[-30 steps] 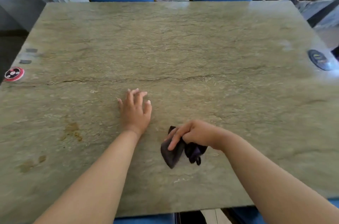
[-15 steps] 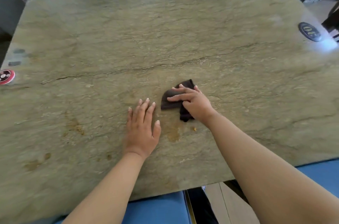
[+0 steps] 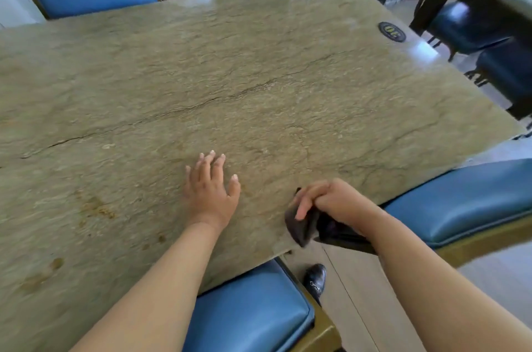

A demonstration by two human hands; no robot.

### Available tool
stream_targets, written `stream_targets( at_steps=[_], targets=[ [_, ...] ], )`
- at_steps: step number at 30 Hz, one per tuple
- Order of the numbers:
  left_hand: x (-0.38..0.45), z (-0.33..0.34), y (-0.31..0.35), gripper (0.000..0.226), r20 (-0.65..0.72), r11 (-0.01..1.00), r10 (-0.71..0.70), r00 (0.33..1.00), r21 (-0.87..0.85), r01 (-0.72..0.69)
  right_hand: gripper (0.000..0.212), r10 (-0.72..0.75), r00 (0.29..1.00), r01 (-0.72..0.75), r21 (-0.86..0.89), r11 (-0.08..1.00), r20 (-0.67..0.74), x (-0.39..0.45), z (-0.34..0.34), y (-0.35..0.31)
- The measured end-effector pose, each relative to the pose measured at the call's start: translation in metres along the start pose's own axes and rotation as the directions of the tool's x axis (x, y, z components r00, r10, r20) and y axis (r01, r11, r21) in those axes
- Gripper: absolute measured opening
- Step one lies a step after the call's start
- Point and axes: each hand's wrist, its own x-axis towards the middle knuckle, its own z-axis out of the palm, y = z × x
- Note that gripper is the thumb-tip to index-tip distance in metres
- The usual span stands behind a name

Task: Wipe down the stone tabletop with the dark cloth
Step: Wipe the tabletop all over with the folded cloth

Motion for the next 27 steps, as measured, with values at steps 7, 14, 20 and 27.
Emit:
stream_targets(
  at_steps=[7,14,20,27],
  targets=[
    [-0.012,0.015,0.008,0.068,0.015,0.986,0.085,0.996,0.139,-0.086,0.065,0.023,0.771,-0.324,-0.362,0.874,-0.636,0.053,-0.033,0.043],
    [-0.013,0.012,0.009,0.066,0.005,0.987,0.099,0.995,0.128,-0.099,0.070,-0.296,0.926,0.107,-0.589,0.801,-0.235,0.062,0.043,0.012],
    [-0.014,0.012,0.008,0.066,-0.008,0.991,0.095,0.995,0.093,-0.093,0.065,-0.350,0.933,0.265,-0.490,0.831,-0.089,0.019,0.031,0.040],
    [-0.014,0.011,0.010,0.068,-0.017,0.993,0.085,0.996,0.078,-0.084,0.050,-0.207,0.884,0.146,-0.172,0.974,-0.418,-0.036,0.040,0.059]
  ],
)
